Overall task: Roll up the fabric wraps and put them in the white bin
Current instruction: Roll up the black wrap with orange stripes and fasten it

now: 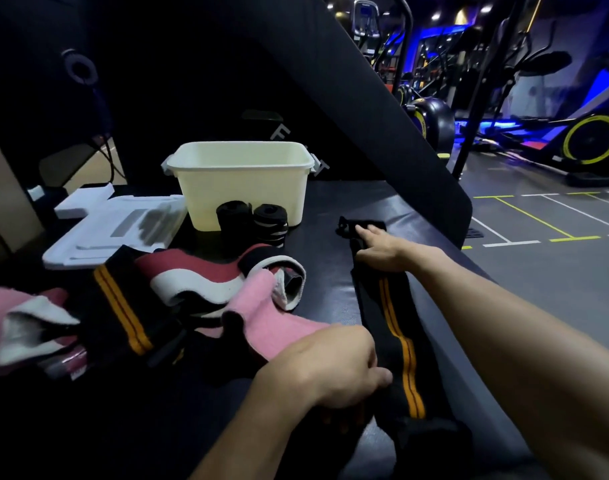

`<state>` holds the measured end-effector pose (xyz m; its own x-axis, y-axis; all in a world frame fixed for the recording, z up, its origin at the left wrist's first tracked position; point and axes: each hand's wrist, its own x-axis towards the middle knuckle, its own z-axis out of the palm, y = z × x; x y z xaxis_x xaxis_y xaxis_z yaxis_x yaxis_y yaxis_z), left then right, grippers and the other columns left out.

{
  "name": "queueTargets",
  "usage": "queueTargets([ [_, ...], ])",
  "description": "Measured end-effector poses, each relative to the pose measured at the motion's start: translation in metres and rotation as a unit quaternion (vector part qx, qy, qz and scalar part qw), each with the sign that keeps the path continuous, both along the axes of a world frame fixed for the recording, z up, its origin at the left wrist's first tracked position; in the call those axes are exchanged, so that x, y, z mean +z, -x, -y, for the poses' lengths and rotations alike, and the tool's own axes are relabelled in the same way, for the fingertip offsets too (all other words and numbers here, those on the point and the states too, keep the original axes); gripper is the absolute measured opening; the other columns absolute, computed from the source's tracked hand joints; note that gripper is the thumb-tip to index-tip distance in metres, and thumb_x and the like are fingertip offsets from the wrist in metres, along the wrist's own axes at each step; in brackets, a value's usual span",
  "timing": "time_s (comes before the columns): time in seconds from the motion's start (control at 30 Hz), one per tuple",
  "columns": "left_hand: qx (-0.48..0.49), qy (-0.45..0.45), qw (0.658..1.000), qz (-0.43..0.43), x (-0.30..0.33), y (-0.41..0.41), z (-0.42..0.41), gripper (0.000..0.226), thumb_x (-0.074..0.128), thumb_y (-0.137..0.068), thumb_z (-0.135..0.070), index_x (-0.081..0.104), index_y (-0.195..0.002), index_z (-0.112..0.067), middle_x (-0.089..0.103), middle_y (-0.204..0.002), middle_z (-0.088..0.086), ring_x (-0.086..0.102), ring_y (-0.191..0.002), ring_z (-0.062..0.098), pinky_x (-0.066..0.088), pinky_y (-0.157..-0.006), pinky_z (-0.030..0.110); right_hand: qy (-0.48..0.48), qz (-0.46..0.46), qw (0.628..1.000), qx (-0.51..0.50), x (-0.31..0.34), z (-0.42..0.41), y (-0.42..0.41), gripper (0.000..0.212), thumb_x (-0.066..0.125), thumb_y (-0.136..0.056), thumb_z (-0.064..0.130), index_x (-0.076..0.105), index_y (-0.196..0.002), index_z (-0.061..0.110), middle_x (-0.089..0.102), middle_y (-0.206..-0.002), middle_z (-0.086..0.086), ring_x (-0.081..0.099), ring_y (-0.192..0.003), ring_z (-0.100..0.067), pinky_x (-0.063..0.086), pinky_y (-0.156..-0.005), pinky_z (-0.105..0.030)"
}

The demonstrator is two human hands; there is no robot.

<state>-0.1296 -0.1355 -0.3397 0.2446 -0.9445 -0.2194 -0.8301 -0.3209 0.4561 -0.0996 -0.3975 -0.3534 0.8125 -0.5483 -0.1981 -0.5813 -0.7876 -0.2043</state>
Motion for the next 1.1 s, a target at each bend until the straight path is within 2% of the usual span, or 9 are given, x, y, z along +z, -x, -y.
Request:
queueTargets([
  [0.17,0.019,0.063,0.998,-0.002,0.006,-0.003,-0.007,0.026,0.080,-0.083,-0.039,0.068,-0.082,-0.016,0.073,-0.072,-0.001,0.068,-0.068,0.012,0.055,-0.065,0.030,0.015,0.011,0.999,0.026,-0.001,-0.010,0.001,0.065,0.046,-0.104,0.041,0.028,-0.157,0.008,0.031,-0.162,-0.020,0.029,-0.150,-0.033,0.025,-0.119,-0.038],
  [0.27,0.054,0.163,0.985,-0.027,0.021,-0.017,-0.020,0.018,0.080,-0.085,-0.037,0.067,-0.086,-0.024,0.070,-0.068,-0.006,0.063,-0.059,0.001,0.046,-0.058,0.019,0.081,0.086,0.992,0.049,0.018,-0.024,0.002,0.039,0.054,-0.100,0.039,0.062,-0.124,0.009,0.065,-0.129,-0.020,0.059,-0.120,-0.038,0.046,-0.091,-0.038],
  [0.33,0.110,0.257,0.960,-0.026,0.034,-0.036,-0.037,0.014,0.078,-0.087,-0.035,0.070,-0.086,-0.024,0.069,-0.067,-0.010,0.059,-0.055,-0.003,0.046,-0.057,0.019,0.103,0.161,0.979,0.073,0.037,-0.044,-0.002,0.019,0.063,-0.094,0.035,0.069,-0.096,0.017,0.074,-0.105,-0.013,0.067,-0.103,-0.034,0.049,-0.077,-0.036],
  [0.47,0.303,0.377,0.872,0.083,0.056,-0.075,-0.084,0.009,0.076,-0.089,-0.038,0.071,-0.088,-0.030,0.069,-0.074,-0.018,0.063,-0.069,-0.006,0.048,-0.061,0.016,0.037,0.288,0.943,0.164,0.070,-0.110,-0.015,0.017,0.074,-0.087,0.022,0.076,-0.103,0.019,0.075,-0.089,0.001,0.071,-0.087,-0.016,0.053,-0.080,-0.032],
  [0.57,0.431,0.327,0.833,0.119,0.051,-0.102,-0.113,0.016,0.076,-0.089,-0.042,0.067,-0.097,-0.031,0.070,-0.091,-0.013,0.066,-0.089,0.011,0.051,-0.071,0.027,0.017,0.283,0.922,0.263,0.078,-0.161,-0.022,0.028,0.079,-0.085,0.025,0.075,-0.112,0.023,0.073,-0.094,0.006,0.069,-0.086,-0.013,0.054,-0.081,-0.030],
  [0.7,0.509,0.185,0.832,0.121,0.032,-0.127,-0.131,0.051,0.075,-0.082,-0.057,0.060,-0.121,-0.027,0.056,-0.128,0.004,0.051,-0.124,0.034,0.048,-0.099,0.050,0.019,0.162,0.909,0.383,0.065,-0.200,-0.032,0.055,0.075,-0.089,0.033,0.058,-0.141,0.029,0.061,-0.131,0.001,0.059,-0.115,-0.014,0.047,-0.097,-0.026],
  [0.8,0.522,0.137,0.838,0.083,0.022,-0.136,-0.137,0.064,0.071,-0.081,-0.065,0.053,-0.130,-0.027,0.052,-0.136,0.005,0.047,-0.131,0.036,0.042,-0.107,0.054,0.022,0.111,0.910,0.399,0.049,-0.210,-0.036,0.060,0.067,-0.095,0.036,0.043,-0.150,0.039,0.050,-0.143,0.003,0.053,-0.127,-0.016,0.044,-0.104,-0.031],
  [0.93,0.528,0.145,0.834,0.062,0.016,-0.148,-0.149,0.055,0.062,-0.090,-0.062,0.054,-0.132,-0.027,0.056,-0.138,0.005,0.052,-0.128,0.033,0.045,-0.105,0.050,0.036,0.071,0.915,0.396,0.040,-0.212,-0.035,0.057,0.053,-0.100,0.048,0.027,-0.150,0.059,0.046,-0.144,0.009,0.051,-0.128,-0.015,0.045,-0.103,-0.046],
  [1.1,0.472,0.085,0.877,0.022,0.013,-0.152,-0.157,0.052,0.048,-0.102,-0.055,0.045,-0.150,-0.033,0.043,-0.154,0.006,0.038,-0.142,0.034,0.038,-0.114,0.053,0.069,0.050,0.903,0.420,0.039,-0.219,-0.030,0.058,0.046,-0.102,0.039,0.022,-0.150,0.062,0.042,-0.150,0.012,0.052,-0.127,-0.018,0.049,-0.098,-0.047],
])
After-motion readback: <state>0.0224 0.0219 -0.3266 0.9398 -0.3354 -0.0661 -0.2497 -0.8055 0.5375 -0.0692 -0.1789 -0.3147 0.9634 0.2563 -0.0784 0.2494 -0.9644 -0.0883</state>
